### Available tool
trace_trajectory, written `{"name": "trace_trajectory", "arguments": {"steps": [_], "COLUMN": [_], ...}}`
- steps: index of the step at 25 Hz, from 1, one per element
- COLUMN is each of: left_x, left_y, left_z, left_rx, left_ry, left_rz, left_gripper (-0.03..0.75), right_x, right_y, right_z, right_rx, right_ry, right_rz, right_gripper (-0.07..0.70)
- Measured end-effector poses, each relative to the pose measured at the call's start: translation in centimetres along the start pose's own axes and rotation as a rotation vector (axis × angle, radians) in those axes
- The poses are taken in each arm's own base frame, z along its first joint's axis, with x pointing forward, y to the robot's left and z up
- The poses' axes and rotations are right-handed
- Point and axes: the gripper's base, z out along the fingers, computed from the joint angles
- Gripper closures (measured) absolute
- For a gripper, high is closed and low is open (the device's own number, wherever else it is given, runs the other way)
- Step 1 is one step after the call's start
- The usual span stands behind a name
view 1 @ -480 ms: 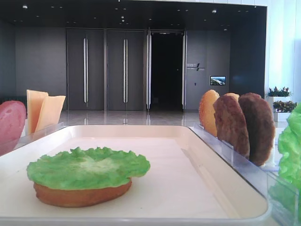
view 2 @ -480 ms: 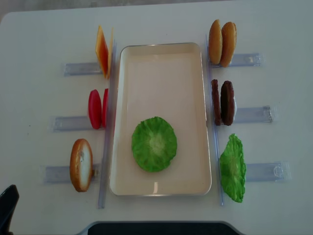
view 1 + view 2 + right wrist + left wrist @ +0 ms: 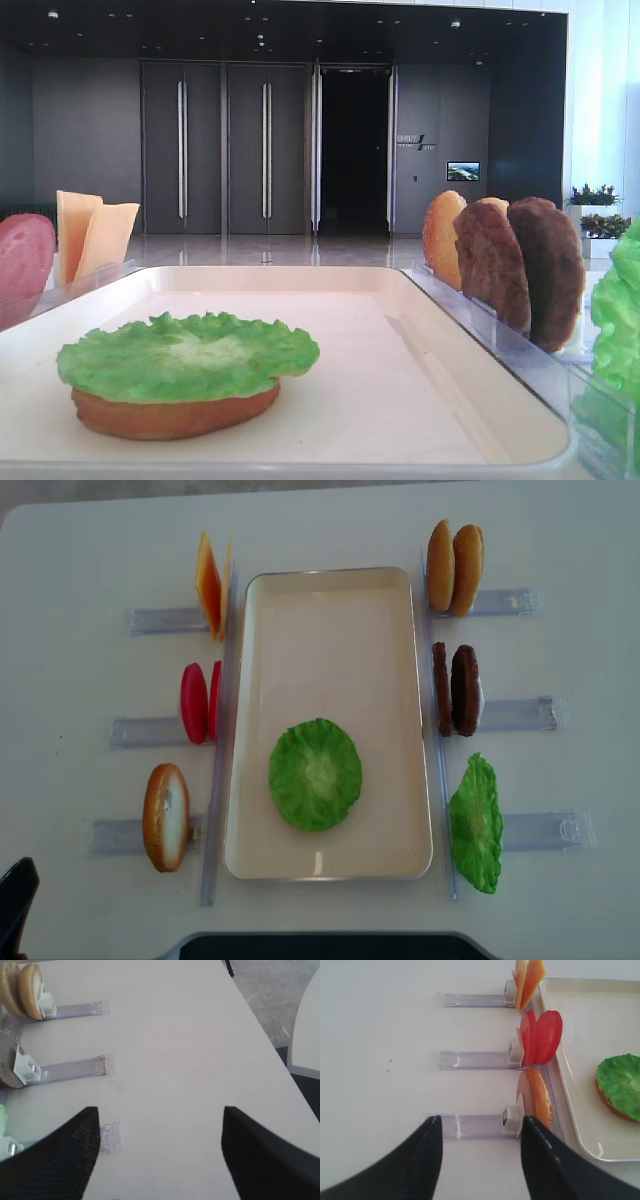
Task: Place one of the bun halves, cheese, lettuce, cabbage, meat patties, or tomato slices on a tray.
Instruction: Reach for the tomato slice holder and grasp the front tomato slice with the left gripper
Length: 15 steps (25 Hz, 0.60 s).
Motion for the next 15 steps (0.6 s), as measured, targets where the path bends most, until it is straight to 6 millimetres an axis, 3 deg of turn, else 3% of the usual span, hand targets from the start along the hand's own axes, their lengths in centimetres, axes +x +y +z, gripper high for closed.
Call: {"name": "trace_trajectory", "arguments": {"steps": [15], "left_x": [0.0], "left_y": [0.0], "left_z": [0.0], "left_rx": [0.0], "left_ry": [0.0], "left_rz": [0.0], "left_gripper": [0.325], "right_x": [0.0], "right_y": [0.0], "right_z": [0.0], "right_rx": [0.0], "right_ry": [0.0], "right_rz": [0.0], "right_gripper": [0.116]}}
